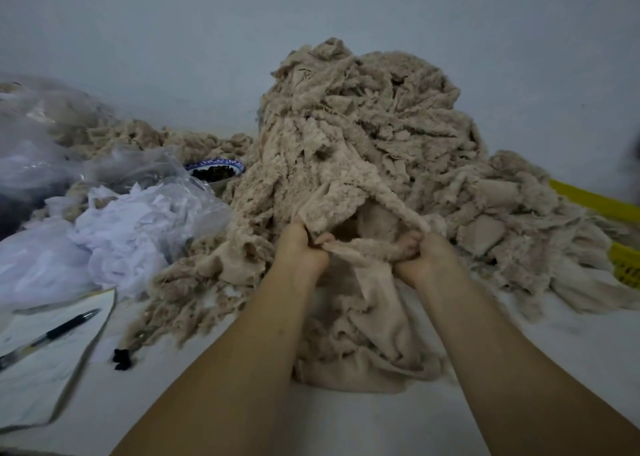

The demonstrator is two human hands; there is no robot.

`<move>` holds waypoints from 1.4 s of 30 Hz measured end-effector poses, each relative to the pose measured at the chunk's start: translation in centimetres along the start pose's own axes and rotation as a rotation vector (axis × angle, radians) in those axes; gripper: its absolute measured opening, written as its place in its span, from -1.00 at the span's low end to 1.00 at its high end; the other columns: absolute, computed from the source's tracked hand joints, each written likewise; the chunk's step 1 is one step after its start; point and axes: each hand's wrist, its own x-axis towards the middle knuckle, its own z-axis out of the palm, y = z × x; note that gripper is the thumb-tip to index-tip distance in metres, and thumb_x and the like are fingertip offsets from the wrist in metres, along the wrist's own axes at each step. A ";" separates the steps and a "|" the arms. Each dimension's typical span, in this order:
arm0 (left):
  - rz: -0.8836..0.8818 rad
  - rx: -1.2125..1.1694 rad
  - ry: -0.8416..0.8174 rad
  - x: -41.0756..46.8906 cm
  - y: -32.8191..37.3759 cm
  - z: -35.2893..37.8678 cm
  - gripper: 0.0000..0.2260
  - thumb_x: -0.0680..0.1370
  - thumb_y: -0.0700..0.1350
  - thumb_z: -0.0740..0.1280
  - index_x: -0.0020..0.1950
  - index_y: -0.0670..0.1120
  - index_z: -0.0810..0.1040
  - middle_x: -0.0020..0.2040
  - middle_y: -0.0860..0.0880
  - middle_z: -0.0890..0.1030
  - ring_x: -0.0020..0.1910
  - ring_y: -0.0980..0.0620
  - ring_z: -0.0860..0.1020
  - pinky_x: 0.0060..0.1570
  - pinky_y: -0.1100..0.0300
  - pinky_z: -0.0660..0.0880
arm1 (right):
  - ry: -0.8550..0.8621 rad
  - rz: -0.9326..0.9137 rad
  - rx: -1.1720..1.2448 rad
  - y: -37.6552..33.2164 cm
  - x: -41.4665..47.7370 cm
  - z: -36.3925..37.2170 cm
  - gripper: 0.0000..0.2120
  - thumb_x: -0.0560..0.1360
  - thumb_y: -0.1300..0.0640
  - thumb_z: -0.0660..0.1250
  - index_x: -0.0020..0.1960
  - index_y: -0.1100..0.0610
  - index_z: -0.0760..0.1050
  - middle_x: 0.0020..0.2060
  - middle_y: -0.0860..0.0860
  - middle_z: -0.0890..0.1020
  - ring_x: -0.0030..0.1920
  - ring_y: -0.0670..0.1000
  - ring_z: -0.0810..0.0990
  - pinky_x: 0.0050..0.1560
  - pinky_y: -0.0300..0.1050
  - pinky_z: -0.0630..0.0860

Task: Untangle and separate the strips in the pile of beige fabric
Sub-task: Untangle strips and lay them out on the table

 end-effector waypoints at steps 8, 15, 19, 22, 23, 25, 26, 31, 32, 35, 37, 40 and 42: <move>0.239 0.069 0.092 -0.3 5.3 -0.8 -0.78 0.65 -0.18 0.19 -0.19 -0.05 0.43 -0.59 0.05 0.32 -0.65 0.17 0.24 -0.64 0.36 0.14 | 0.000 -0.255 -0.489 -2.2 -0.8 -2.8 -0.71 0.71 0.02 0.03 -0.12 0.04 0.39 -0.55 -0.08 0.22 -0.66 -0.15 0.12 -0.69 -0.29 0.04; 0.080 0.321 0.010 -1.0 4.5 -0.1 -0.88 0.70 -0.13 0.16 0.15 -0.01 0.47 -0.43 0.03 0.32 -0.66 0.18 0.21 -0.68 0.37 0.08 | -0.222 -0.230 -0.612 -2.8 -0.9 -2.5 -0.72 0.67 -0.08 0.18 -0.12 0.06 0.45 -0.50 -0.06 0.34 -0.57 -0.12 0.20 -0.63 -0.27 0.17; 0.040 0.432 -0.052 -2.9 3.1 0.1 -0.79 0.72 -0.09 0.08 0.24 -0.02 0.48 -0.36 0.04 0.31 -0.64 0.15 0.16 -0.68 0.31 0.08 | 0.118 -0.620 -1.262 -3.4 -0.7 -2.3 -0.71 0.67 -0.04 0.16 -0.03 0.17 0.46 -0.13 0.08 0.52 -0.10 0.08 0.54 -0.19 -0.09 0.36; 0.255 0.737 -0.108 -4.4 1.8 0.6 -0.80 0.70 -0.05 0.15 -0.08 -0.03 0.47 -0.41 0.05 0.32 -0.61 0.15 0.18 -0.63 0.30 0.15 | 0.282 -0.768 -1.443 -3.2 -0.6 -2.7 -0.69 0.64 0.04 0.21 0.29 0.19 0.44 0.29 0.19 0.43 0.30 0.22 0.41 0.24 0.05 0.41; 0.318 0.862 -0.126 -4.8 0.9 0.6 -0.77 0.70 -0.03 0.17 -0.13 -0.04 0.43 -0.46 0.06 0.32 -0.61 0.15 0.20 -0.61 0.30 0.17 | 0.210 -0.816 -1.394 -2.5 -1.0 -2.1 -0.70 0.63 0.02 0.21 0.27 0.17 0.47 0.27 0.17 0.46 0.25 0.18 0.46 0.21 0.07 0.44; 0.417 1.100 -0.157 -4.9 -0.9 0.4 -0.72 0.68 0.03 0.17 -0.20 -0.02 0.39 -0.48 0.06 0.33 -0.57 0.14 0.23 -0.55 0.26 0.21 | -0.047 -0.754 -1.211 -0.8 -2.0 -0.2 -0.73 0.63 -0.03 0.19 -0.02 0.11 0.57 -0.07 0.04 0.64 -0.08 0.03 0.61 -0.07 -0.02 0.51; 0.469 1.223 -0.177 -4.9 -1.5 0.2 -0.70 0.68 0.04 0.16 -0.22 -0.02 0.37 -0.45 0.04 0.34 -0.53 0.11 0.26 -0.50 0.22 0.23 | -0.170 -0.616 -1.125 0.1 -2.6 0.9 -0.68 0.63 -0.07 0.18 -0.12 0.06 0.60 -0.21 -0.01 0.68 -0.19 -0.02 0.64 -0.17 -0.08 0.53; 0.553 1.575 -0.299 -3.8 -2.9 -1.0 -0.67 0.67 0.04 0.18 -0.21 -0.12 0.35 -0.34 -0.07 0.39 -0.36 0.01 0.36 -0.31 0.09 0.29 | -0.258 -0.167 -0.915 0.8 -1.8 3.4 -0.76 0.63 -0.01 0.27 -0.10 0.03 0.66 -0.30 -0.04 0.72 -0.18 -0.04 0.67 -0.29 -0.18 0.55; 0.553 1.620 -0.321 -3.5 -2.9 -1.3 -0.67 0.67 0.04 0.20 -0.17 -0.17 0.39 -0.32 -0.12 0.42 -0.34 0.01 0.38 -0.30 0.10 0.29 | -0.216 -0.144 -0.878 0.6 -1.4 3.7 -0.79 0.62 0.03 0.29 -0.01 0.12 0.65 -0.26 0.00 0.71 -0.18 -0.01 0.66 -0.28 -0.15 0.54; 0.523 1.702 -0.356 -2.6 -2.8 -2.2 -0.70 0.66 0.03 0.22 -0.06 -0.20 0.48 -0.24 -0.21 0.52 -0.34 0.01 0.42 -0.30 0.10 0.33 | -0.202 -0.033 -0.824 0.5 -1.0 4.4 -0.72 0.62 0.04 0.30 0.21 0.20 0.57 0.06 0.12 0.68 0.01 0.10 0.65 -0.19 -0.06 0.58; 0.483 1.713 -0.377 -2.1 -2.8 -2.5 -0.75 0.64 0.04 0.24 -0.13 -0.10 0.48 -0.32 -0.05 0.50 -0.41 0.09 0.41 -0.37 0.16 0.35 | -0.206 -0.002 -0.852 0.7 -0.9 4.8 -0.71 0.60 -0.03 0.32 0.17 0.16 0.58 0.20 0.20 0.63 0.18 0.20 0.61 0.01 0.07 0.61; 0.309 1.551 -0.277 -1.5 -2.3 -2.1 -0.71 0.57 0.14 0.29 -0.19 -0.05 0.50 -0.34 0.01 0.54 -0.40 0.12 0.48 -0.37 0.21 0.44 | -0.128 -0.015 -0.767 0.9 -0.4 5.3 -0.78 0.65 -0.01 0.23 -0.07 0.11 0.49 -0.04 0.20 0.61 0.01 0.15 0.58 -0.06 0.00 0.59; 0.046 1.237 -0.158 -1.1 -1.6 -1.6 -0.57 0.54 0.26 0.26 -0.09 -0.10 0.62 -0.25 -0.01 0.66 -0.26 0.06 0.61 -0.20 0.20 0.54 | -0.168 0.002 -0.631 0.7 -0.1 5.2 -0.72 0.69 0.05 0.11 -0.11 0.15 0.41 -0.24 0.15 0.48 -0.18 0.06 0.47 -0.31 -0.20 0.50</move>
